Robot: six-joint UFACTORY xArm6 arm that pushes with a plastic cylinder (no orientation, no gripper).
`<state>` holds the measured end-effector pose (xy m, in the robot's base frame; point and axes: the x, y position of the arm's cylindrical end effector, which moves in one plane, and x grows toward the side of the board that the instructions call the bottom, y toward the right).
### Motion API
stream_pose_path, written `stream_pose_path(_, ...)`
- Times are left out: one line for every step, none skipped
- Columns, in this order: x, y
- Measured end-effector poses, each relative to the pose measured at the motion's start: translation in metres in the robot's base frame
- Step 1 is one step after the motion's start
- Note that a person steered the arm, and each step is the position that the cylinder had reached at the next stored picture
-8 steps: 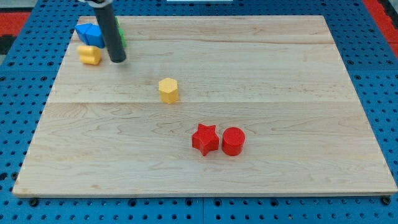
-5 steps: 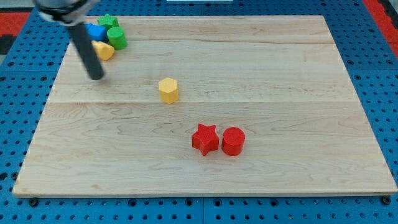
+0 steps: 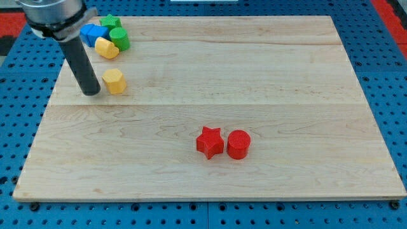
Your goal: Push the yellow hexagon below the green circle
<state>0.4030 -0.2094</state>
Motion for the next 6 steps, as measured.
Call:
stream_pose_path(0.042, 0.039)
stream_pose_path(0.037, 0.084)
stream_pose_path(0.008, 0.048)
stream_pose_path(-0.027, 0.019)
stream_pose_path(0.02, 0.03)
stream_pose_path(0.002, 0.062)
